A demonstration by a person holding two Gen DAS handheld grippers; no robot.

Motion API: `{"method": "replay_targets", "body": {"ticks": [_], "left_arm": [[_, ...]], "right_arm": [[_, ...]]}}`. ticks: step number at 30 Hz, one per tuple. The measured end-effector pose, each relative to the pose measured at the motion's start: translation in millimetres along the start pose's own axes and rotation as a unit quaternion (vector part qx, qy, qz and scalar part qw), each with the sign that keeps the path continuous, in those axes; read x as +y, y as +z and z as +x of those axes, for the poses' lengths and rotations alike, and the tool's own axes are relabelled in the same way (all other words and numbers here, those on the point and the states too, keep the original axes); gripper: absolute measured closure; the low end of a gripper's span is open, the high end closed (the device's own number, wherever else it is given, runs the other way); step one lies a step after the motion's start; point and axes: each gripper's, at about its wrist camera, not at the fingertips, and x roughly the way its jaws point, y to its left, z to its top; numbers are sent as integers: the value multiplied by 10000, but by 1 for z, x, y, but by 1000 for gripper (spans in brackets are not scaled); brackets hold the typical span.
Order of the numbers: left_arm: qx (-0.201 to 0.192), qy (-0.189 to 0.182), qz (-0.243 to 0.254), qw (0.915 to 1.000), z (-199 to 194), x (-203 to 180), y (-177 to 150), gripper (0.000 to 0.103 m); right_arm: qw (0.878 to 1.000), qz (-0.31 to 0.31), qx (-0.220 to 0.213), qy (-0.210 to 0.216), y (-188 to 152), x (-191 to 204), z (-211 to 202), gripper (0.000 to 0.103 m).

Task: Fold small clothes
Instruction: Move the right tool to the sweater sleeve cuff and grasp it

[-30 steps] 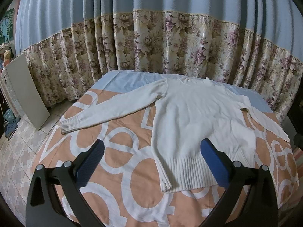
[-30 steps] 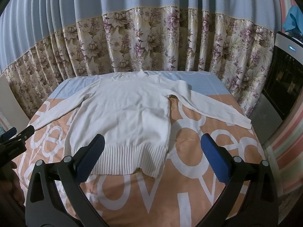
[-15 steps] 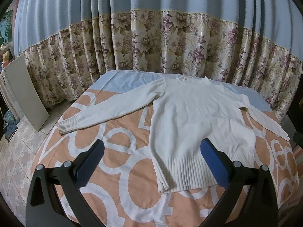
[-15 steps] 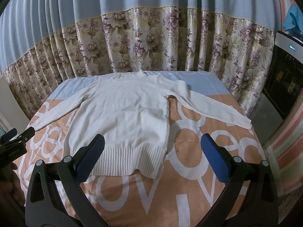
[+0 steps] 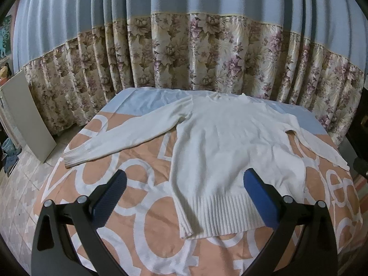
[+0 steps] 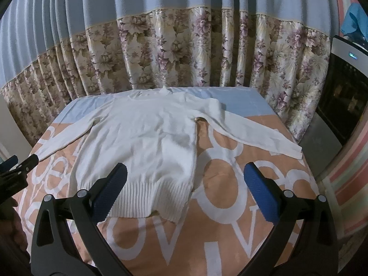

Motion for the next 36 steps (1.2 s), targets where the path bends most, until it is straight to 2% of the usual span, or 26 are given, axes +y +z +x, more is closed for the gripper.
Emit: {"method": "replay_targets", "body": {"ticks": [10,16,29,36], "left_arm": [[36,-116,249,9996,21,-36,0,1],[47,-170,314,9993,38,-60,1,1],[4,-382,455,9982,85,-108,11,1],[96,-430,539,9976,122,-138,16,1]], "right_arm": [[9999,41,-102,22,5,-37,22,3],[9997,-61,-198,-140,7,-66,32,3],[9975,394,-92,-587,3,-174,76,4],[9974,314,139,-640,-1,-217,118,13]]}}
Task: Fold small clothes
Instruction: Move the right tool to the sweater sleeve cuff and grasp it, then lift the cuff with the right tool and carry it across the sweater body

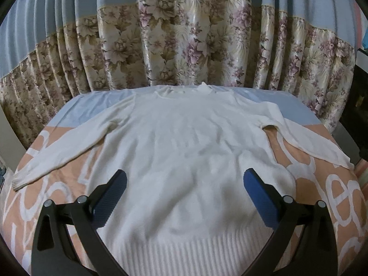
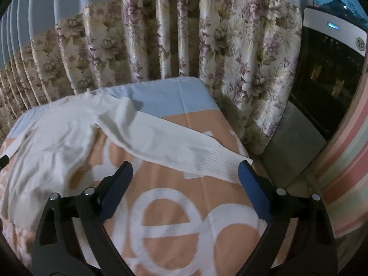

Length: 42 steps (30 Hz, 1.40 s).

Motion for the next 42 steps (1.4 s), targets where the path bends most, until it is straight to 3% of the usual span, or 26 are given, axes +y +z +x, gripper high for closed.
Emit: {"method": "replay_targets", "body": {"ticks": [7,10,23,29,31,35,42], "left_arm": [[165,27,119,9998,27,-29,-1,1],[156,-5,155,9998,30,-36,0,1],[179,73,179,9997,39,-37,-1,1],[181,77,172,9997,38,-35,-1,1],[177,78,179,9997,37,-35,-1,1],[100,115,234,9996,33,-35,0,1],[27,159,229,9996,34,-21,9,1]], "right_arm": [[9986,71,533,3,-5,-31,53,35],[9973,323,658,-53,-9,-48,63,39],[9885,1083,977,-393,-25,-83,87,43],[9880,1133,1006,-286,-21,-78,92,64],[9883,1115,985,-329,-19,-76,92,78],[9923,936,698,-406,-6,-66,77,85],[9969,684,390,-54,27,-28,61,88]]}}
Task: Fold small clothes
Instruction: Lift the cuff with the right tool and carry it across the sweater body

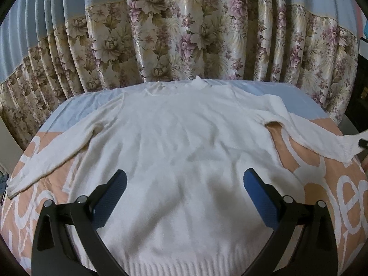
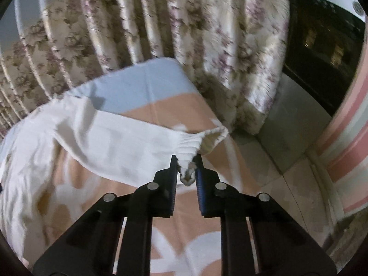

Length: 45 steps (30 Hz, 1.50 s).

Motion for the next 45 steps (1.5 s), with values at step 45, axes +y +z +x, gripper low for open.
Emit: {"method": "replay_targets", "body": {"ticks": [45], "left_arm": [[-131,977,-869,9913,75,252,58,1]], "right_arm": [[9479,-2070,580,2350,42,497,112,95]]}}
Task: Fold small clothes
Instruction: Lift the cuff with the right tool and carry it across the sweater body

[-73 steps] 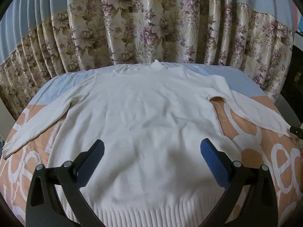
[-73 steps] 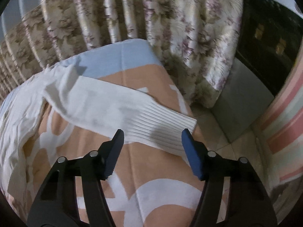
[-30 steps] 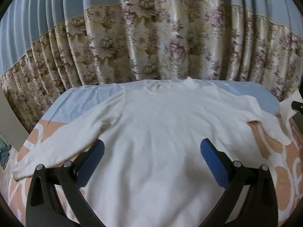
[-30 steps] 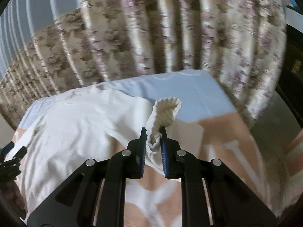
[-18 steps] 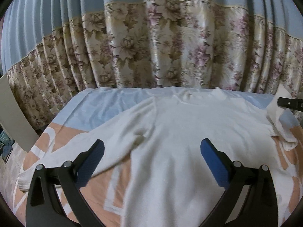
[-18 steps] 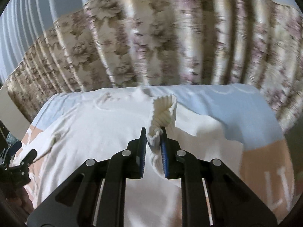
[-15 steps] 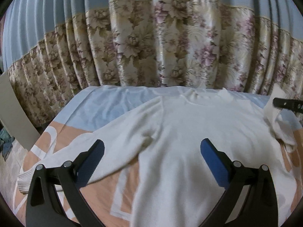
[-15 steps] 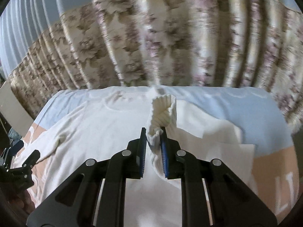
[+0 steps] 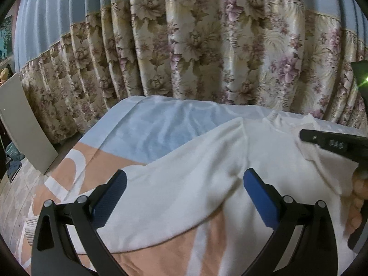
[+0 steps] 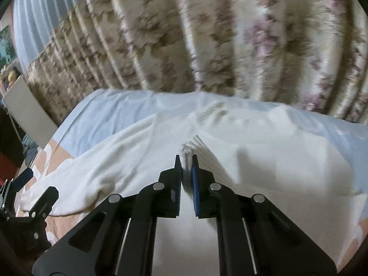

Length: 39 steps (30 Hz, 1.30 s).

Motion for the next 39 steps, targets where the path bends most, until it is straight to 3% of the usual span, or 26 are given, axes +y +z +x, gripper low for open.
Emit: {"method": "replay_targets", "body": {"ticks": [14,16,17,18,19,22,24,29,34,39], "left_arm": [[-36,223,-199,9995,8,35,6,1],[-35,249,-206,9995,8,37,7,1],[-46,260,-213,9994,8,38,9,1],[-60,264,-210,9994,7,37,10,1],[-67,268,-195,9994,7,35,12,1],[-93,213,-180,9996,3,26,18,1],[-105,185,-117,9997,1,17,20,1],[-37,80,-5,10000,7,-10,28,1],[67,-14,403,9992,30,-48,31,1],[271,-321,282,9987,40,-66,32,1]], "right_arm": [[9981,-229,186,539,14,64,41,95],[9973,-174,228,672,13,66,40,85],[9974,-81,142,705,12,64,33,75],[9973,-8,72,737,13,61,27,49],[9970,117,-86,767,13,54,13,41],[9970,223,-345,659,13,35,-19,42],[9976,242,-532,358,7,13,-47,42],[9968,470,-600,-251,-16,-49,-90,42],[9940,764,-584,-517,-45,-98,-112,41],[9917,854,-538,-800,-70,-131,-129,41]]}}
